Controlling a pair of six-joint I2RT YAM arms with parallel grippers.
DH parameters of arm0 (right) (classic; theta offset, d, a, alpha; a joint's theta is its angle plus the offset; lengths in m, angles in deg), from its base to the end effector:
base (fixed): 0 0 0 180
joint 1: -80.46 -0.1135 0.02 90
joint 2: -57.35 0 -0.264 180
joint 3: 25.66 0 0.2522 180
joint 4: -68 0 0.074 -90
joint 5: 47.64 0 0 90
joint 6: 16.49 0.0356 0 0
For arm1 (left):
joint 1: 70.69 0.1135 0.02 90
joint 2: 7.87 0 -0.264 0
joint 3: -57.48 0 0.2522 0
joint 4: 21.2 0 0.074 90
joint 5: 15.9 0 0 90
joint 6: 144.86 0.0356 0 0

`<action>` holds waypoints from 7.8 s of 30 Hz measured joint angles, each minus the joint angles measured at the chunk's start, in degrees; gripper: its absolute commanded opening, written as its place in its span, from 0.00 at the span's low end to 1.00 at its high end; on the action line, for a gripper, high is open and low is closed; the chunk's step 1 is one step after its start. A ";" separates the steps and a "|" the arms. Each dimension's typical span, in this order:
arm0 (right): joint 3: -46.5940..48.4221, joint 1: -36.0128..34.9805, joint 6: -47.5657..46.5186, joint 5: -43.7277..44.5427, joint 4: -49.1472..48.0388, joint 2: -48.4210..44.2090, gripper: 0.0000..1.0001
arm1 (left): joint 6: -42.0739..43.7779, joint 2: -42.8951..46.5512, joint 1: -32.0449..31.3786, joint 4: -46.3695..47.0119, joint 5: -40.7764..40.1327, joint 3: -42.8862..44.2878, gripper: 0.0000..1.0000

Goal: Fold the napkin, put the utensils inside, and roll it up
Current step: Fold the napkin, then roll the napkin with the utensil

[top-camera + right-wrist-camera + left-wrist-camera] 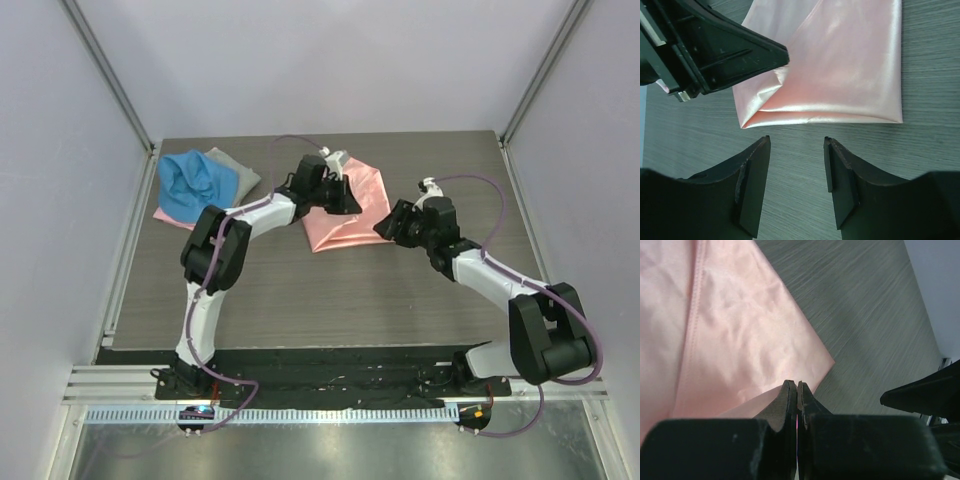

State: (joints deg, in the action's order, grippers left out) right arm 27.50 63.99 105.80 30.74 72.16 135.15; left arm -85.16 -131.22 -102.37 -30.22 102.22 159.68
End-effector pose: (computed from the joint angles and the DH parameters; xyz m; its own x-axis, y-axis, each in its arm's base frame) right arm 0.2750 0.0888 0.2139 -0.6293 0.3596 -0.6890 -0.1310 0.8247 0.5502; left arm 0.4094 -0.2724 0.1901 -0.7779 -0.0428 -0.6269 0.4835 0.5964 -0.6407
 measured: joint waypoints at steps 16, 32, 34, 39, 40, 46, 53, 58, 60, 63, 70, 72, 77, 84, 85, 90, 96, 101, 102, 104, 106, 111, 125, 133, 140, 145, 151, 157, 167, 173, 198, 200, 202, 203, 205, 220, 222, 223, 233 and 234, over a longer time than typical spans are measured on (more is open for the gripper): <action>-2.67 1.22 2.34 4.94 0.92 -3.30 0.55 | 10.51 -10.45 -6.49 -10.08 2.47 12.26 0.00; -2.67 1.22 3.23 4.63 0.90 -3.26 0.55 | 13.14 -13.38 -7.96 -12.31 1.95 17.14 0.00; -2.67 1.22 3.41 4.63 0.87 -3.26 0.55 | 13.27 -13.97 -8.09 -12.31 1.95 17.66 0.00; -2.67 1.22 3.61 4.61 0.85 -3.17 0.55 | 13.42 -15.61 -8.39 -12.39 1.97 18.71 0.00; -2.67 1.22 3.63 4.61 0.76 -3.17 0.55 | 13.46 -15.69 -8.44 -12.46 1.95 18.71 0.00; -2.67 1.22 3.63 4.63 0.68 -3.17 0.55 | 13.79 -15.78 -8.74 -12.70 1.95 19.56 0.00; -2.67 1.90 3.80 4.68 0.87 -3.26 0.56 | 12.20 -15.78 -9.05 -11.69 1.55 19.58 0.01; -2.67 5.46 3.89 4.66 2.10 -4.98 0.59 | 9.77 -15.78 -9.09 -9.94 1.22 19.78 0.36; -2.67 6.56 3.85 4.63 2.43 -6.01 0.60 | 9.38 -15.78 -9.09 -9.68 1.14 20.04 0.47; -2.64 7.93 3.80 4.33 3.67 -7.50 0.61 | 8.13 -15.78 -9.09 -8.79 1.07 20.22 0.63; -2.64 13.77 3.80 1.03 5.90 -10.23 0.64 | 5.49 -15.76 -9.09 -6.88 0.76 20.20 0.80; -2.64 16.70 3.80 -0.31 6.21 -10.78 0.64 | 4.79 -15.63 -9.05 -6.62 0.66 20.20 0.83; -2.58 22.77 3.58 -3.89 6.58 -10.78 0.66 | 3.32 -13.62 -8.24 -6.23 -0.09 19.15 0.87; 1.84 24.35 0.15 -12.11 6.75 -0.22 0.65 | 2.10 -2.75 -5.27 -5.79 -5.88 8.92 0.88; 2.60 24.35 -0.50 -13.25 6.80 1.88 0.64 | 1.44 0.00 -4.35 -5.90 -7.50 6.32 0.88; 4.61 22.80 -1.46 -16.92 7.04 9.27 0.62 | -2.89 10.58 1.33 -7.39 -13.60 -2.12 0.88; 6.99 16.48 -0.94 -17.49 6.71 13.44 0.56 | -6.82 19.15 9.14 -8.50 -19.23 -13.29 0.88; 10.73 12.92 -0.94 -16.79 6.47 17.16 0.52 | -8.28 19.61 10.93 -9.73 -20.39 -18.99 0.88; 11.34 12.55 -0.92 -16.65 6.34 18.14 0.51 | -8.41 19.63 10.93 -9.97 -20.44 -19.80 0.88; 12.11 12.15 -0.94 -16.37 6.27 20.04 0.51 | -8.61 19.63 10.93 -10.40 -20.44 -20.68 0.88; 12.41 11.91 -0.94 -15.98 6.34 21.53 0.51 | -8.70 19.65 10.91 -10.43 -20.44 -20.76 0.88; 13.18 11.19 -0.96 -14.88 6.60 24.13 0.50 | -8.72 20.61 10.93 -10.43 -20.44 -20.76 0.88; 15.61 10.03 -0.74 -14.60 6.14 27.69 0.01 | -8.70 21.84 11.08 -10.43 -20.44 -21.44 0.88; 15.52 10.03 -0.02 -12.41 5.44 27.21 0.01 | -8.98 21.84 11.10 -10.21 -20.33 -22.05 0.83; 12.33 10.05 1.18 -8.20 3.15 22.38 0.01 | -10.60 21.81 11.08 -9.05 -18.60 -23.15 0.78; 11.43 10.40 1.31 -6.38 2.32 21.55 0.01 | -12.04 20.50 11.08 -6.60 -17.31 -23.17 0.72; 10.64 10.97 1.31 -5.11 2.25 21.55 0.01 | -13.88 17.18 10.45 -4.55 -16.52 -23.17 0.66; 9.68 11.80 1.29 -3.54 2.29 21.55 0.01 | -15.85 12.57 8.48 -1.79 -16.11 -22.53 0.60; 9.29 12.39 1.29 -2.19 2.36 21.59 0.01 | -18.84 6.47 6.05 3.72 -15.50 -18.01 0.50; 8.94 12.76 1.25 -2.12 2.40 21.62 0.06 | -19.19 3.06 5.86 5.35 -15.67 -15.06 0.38; 21.03 15.87 -12.83 -11.61 10.64 27.80 0.68 | -15.61 -2.29 5.07 2.12 -16.13 -6.23 0.31; 21.03 15.89 -13.27 -12.37 11.17 28.52 0.66 | -15.32 -2.51 5.07 1.68 -16.26 -5.57 0.31; 21.05 15.87 -13.77 -12.96 11.30 28.61 0.64 | -15.06 -2.58 5.07 1.22 -16.57 -5.22 0.31; 21.05 15.87 -13.86 -13.25 11.32 28.63 0.64 | -14.84 -2.58 5.07 0.96 -16.65 -5.16 0.31; 21.00 15.89 -13.97 -13.99 11.45 28.65 0.63 | -14.58 -2.58 5.07 0.70 -17.03 -5.11 0.32; 16.57 14.86 -14.16 -16.24 10.51 26.64 0.48 | -14.14 1.55 7.13 -0.59 -18.56 -7.76 0.72; 15.82 14.23 -14.12 -15.93 11.32 25.79 0.47 | -14.01 3.69 7.54 -0.85 -18.82 -10.32 0.71; 15.47 13.84 -14.03 -15.80 11.58 25.46 0.47 | -13.99 5.16 7.74 -0.79 -18.86 -12.20 0.70; 9.88 9.49 -10.93 -14.03 13.42 20.04 0.50 | -16.11 17.59 7.82 1.97 -15.82 -31.30 0.59; 9.49 9.42 -10.82 -13.99 13.57 19.63 0.50 | -16.31 18.10 7.78 2.38 -15.67 -32.20 0.57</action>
State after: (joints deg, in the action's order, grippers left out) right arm 36.99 73.41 94.98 16.75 85.73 154.78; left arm -101.47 -113.12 -94.59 -27.84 86.55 127.49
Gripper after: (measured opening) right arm 0.485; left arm 0.616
